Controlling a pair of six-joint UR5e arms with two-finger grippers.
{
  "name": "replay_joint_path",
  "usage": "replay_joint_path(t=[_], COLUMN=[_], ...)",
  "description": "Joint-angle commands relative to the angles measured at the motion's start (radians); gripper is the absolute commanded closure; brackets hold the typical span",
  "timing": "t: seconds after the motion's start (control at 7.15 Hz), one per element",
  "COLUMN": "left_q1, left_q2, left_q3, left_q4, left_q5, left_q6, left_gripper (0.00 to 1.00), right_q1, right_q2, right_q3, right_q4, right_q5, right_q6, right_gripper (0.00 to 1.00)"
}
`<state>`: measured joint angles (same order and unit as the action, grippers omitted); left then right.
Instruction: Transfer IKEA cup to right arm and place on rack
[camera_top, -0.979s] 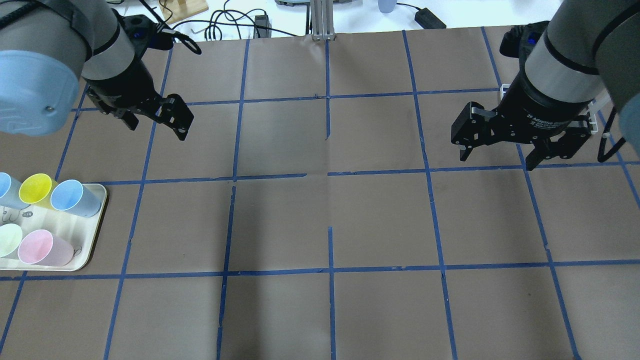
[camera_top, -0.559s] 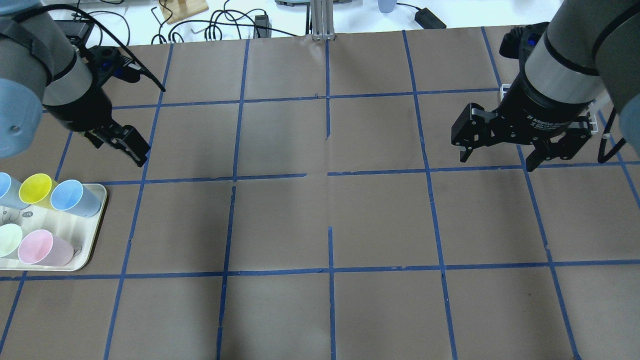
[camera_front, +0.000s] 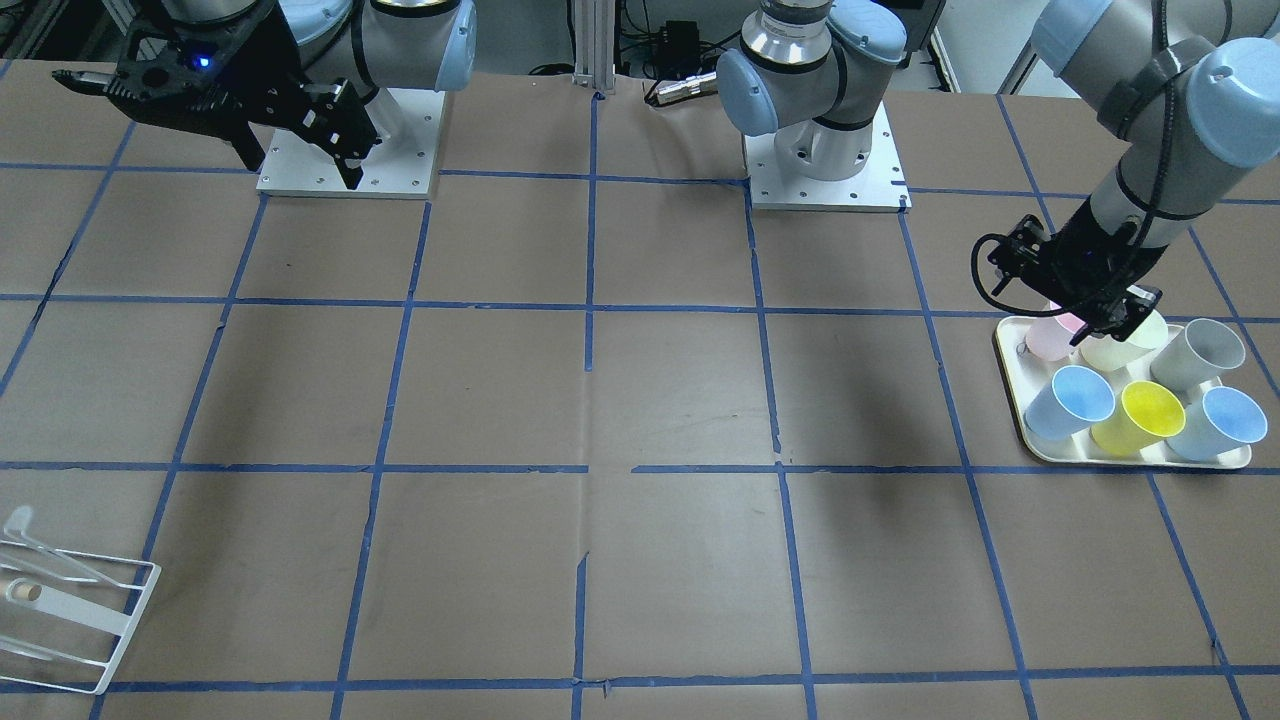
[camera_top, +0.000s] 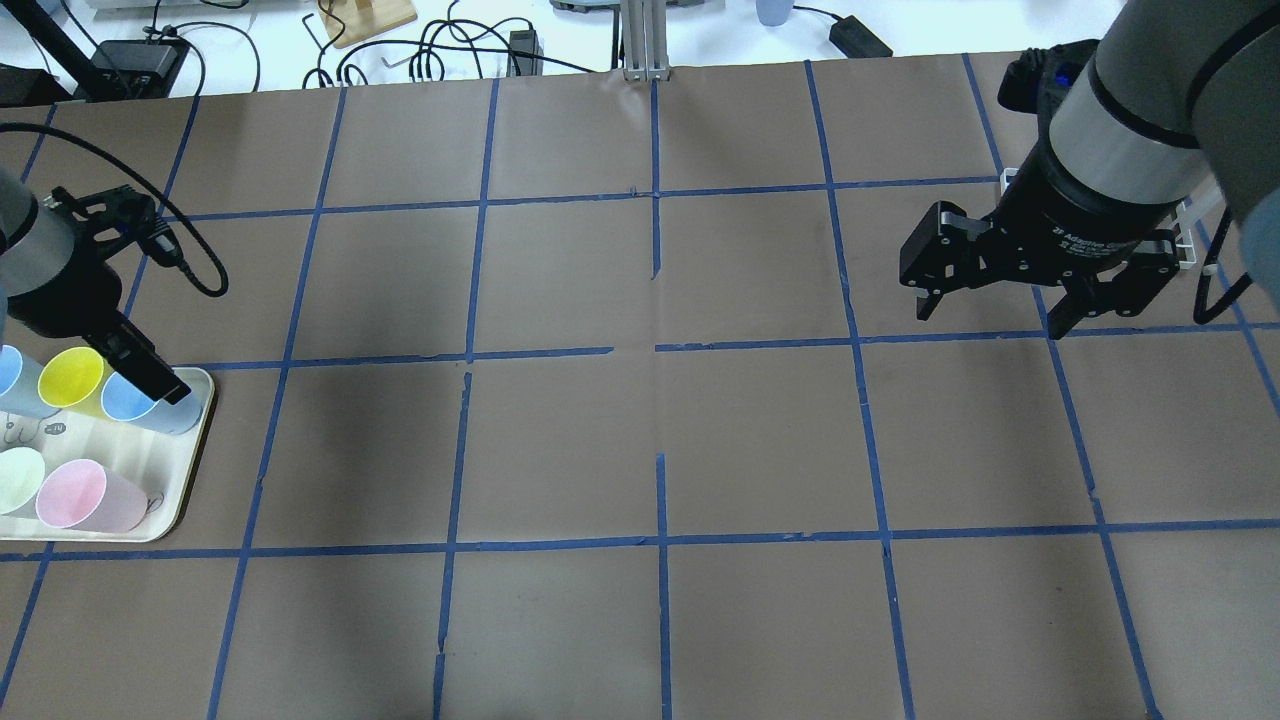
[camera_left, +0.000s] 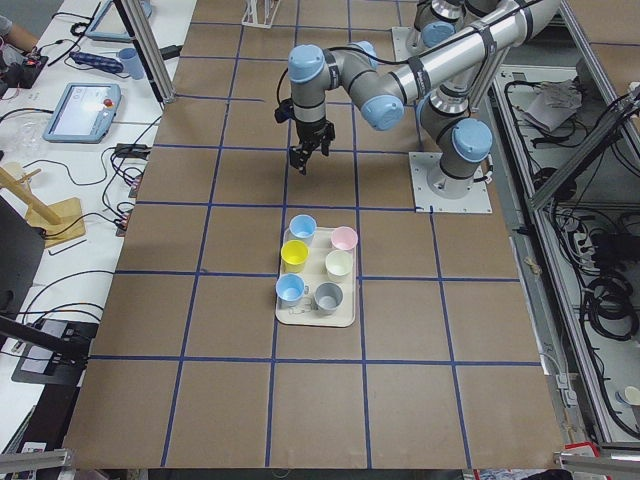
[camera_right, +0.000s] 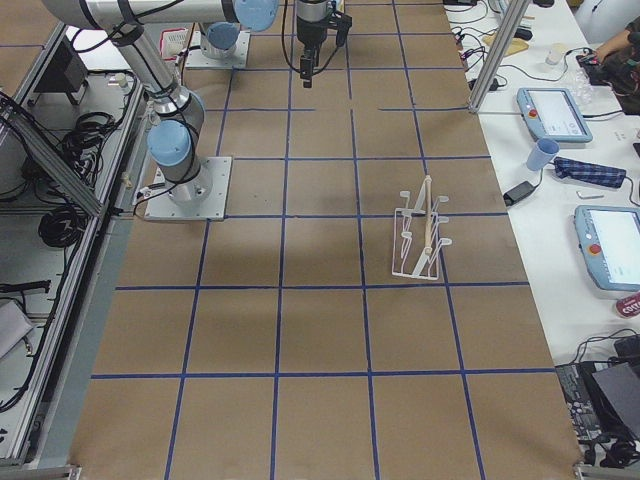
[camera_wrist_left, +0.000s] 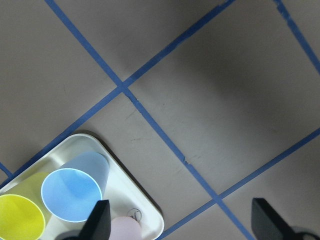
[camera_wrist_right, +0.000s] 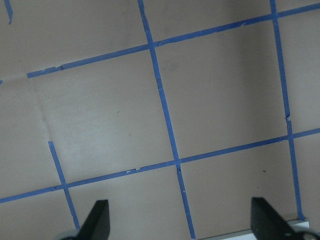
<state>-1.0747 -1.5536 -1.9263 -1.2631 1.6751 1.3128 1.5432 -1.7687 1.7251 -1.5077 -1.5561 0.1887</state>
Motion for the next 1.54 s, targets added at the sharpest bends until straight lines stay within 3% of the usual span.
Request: replay_joint_path(t=[0.0,0.56,1.4], left_q1=[0.125,0.208,0.266], left_q2=[-0.025,-0.120,-0.246], left_q3=[-0.020,-0.060,-0.062], left_q4=[0.042,0.238,0.283], left_q5=[-0.003,0.000,0.011], left_q6=[0.285,0.598,0.683], left_gripper=[0.00,0.00,0.00], right_q1=[0.000,0.000,0.000], right_q2=[0.002,0.000,0.000], right_q3=[0.002,0.002,0.002], right_q4=[0.006,0.007,-0.002], right_q5=[-0.010,-0.007,0.004], right_q6=[0.000,0.000,0.002], right_gripper=[0.00,0.00,0.00])
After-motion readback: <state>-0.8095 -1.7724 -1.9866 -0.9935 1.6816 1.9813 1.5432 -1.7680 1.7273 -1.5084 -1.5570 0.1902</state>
